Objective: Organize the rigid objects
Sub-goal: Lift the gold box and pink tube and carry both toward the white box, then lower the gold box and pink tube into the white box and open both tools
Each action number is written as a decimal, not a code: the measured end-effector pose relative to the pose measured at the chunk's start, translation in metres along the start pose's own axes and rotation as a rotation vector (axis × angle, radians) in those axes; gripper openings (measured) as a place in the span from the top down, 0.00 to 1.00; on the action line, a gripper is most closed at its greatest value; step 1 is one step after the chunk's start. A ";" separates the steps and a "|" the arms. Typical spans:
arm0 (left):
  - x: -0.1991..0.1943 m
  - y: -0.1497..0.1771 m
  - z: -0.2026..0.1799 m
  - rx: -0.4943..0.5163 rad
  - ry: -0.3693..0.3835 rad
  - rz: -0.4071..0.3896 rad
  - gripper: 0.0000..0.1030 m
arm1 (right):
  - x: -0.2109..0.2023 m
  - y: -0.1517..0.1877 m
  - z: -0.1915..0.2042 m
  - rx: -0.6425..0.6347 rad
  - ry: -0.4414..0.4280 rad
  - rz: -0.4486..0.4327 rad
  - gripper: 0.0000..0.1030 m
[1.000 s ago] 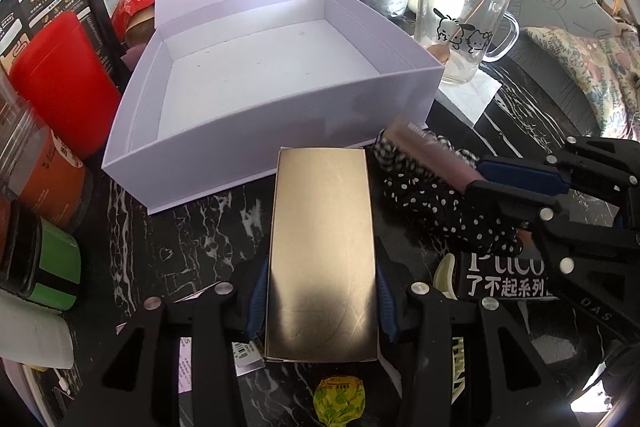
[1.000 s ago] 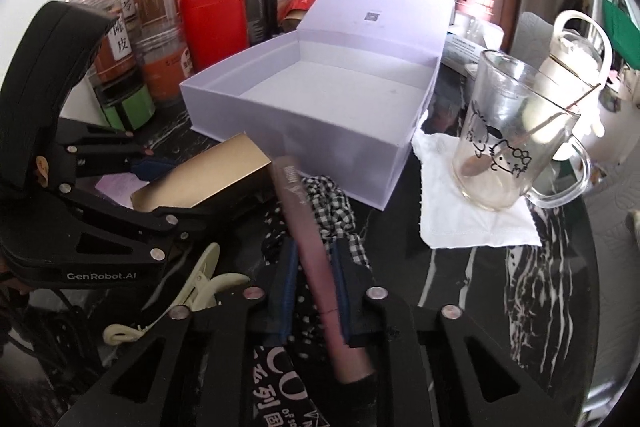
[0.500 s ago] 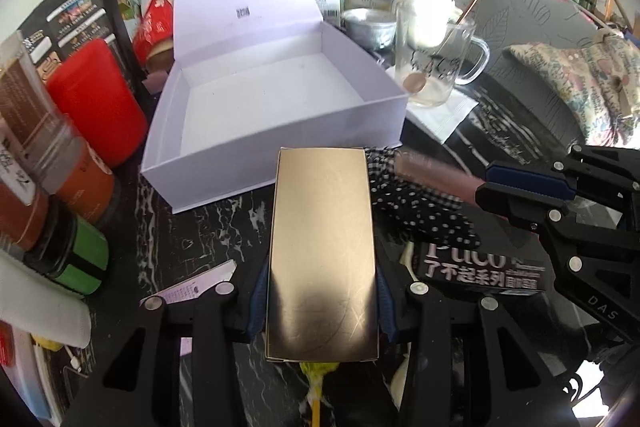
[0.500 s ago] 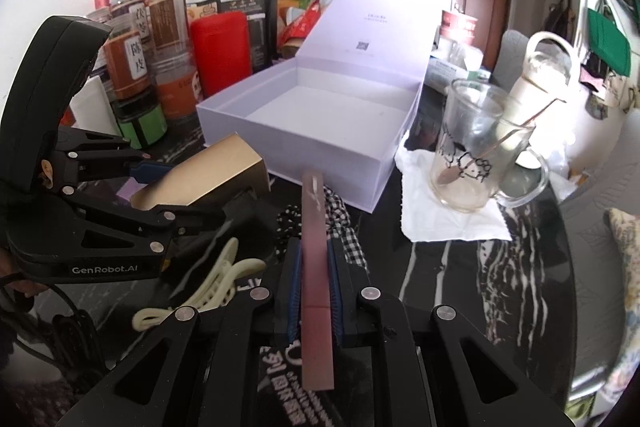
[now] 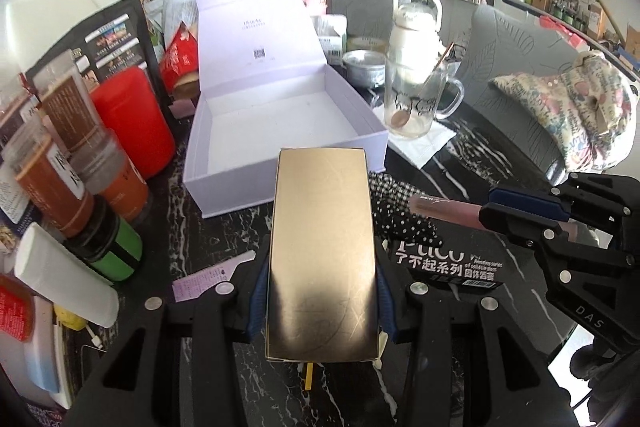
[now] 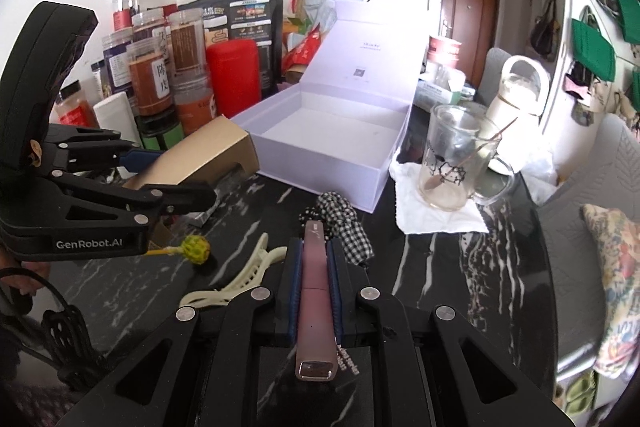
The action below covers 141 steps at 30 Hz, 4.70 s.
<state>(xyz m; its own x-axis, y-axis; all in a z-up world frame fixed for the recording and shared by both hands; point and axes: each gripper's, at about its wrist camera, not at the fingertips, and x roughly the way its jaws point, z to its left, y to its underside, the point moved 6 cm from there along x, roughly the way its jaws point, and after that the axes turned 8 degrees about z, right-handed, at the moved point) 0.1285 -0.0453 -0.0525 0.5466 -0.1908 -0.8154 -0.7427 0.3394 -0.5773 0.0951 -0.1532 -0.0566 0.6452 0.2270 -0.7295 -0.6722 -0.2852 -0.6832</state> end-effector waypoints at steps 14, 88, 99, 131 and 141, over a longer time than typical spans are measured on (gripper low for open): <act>-0.023 -0.032 0.009 0.013 0.016 -0.068 0.57 | -0.033 -0.035 0.004 -0.008 0.057 -0.083 0.88; 0.189 -0.152 0.121 -0.082 -0.005 0.163 0.57 | 0.217 -0.173 -0.040 -0.099 0.174 0.133 0.88; 0.201 -0.146 0.124 -0.129 -0.018 0.236 0.57 | 0.223 -0.166 -0.048 -0.061 0.177 0.184 0.87; 0.072 -0.162 0.109 -0.144 -0.098 0.029 0.23 | 0.113 -0.182 -0.054 0.019 0.226 0.046 0.62; 0.018 -0.154 0.103 -0.151 -0.118 -0.061 0.23 | 0.068 -0.180 -0.044 0.029 0.217 -0.020 0.57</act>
<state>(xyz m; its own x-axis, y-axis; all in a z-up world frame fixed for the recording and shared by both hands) 0.2925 -0.0057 0.0263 0.6271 -0.0947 -0.7731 -0.7516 0.1869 -0.6326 0.2756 -0.1276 0.0183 0.7194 0.0261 -0.6941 -0.6666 -0.2549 -0.7005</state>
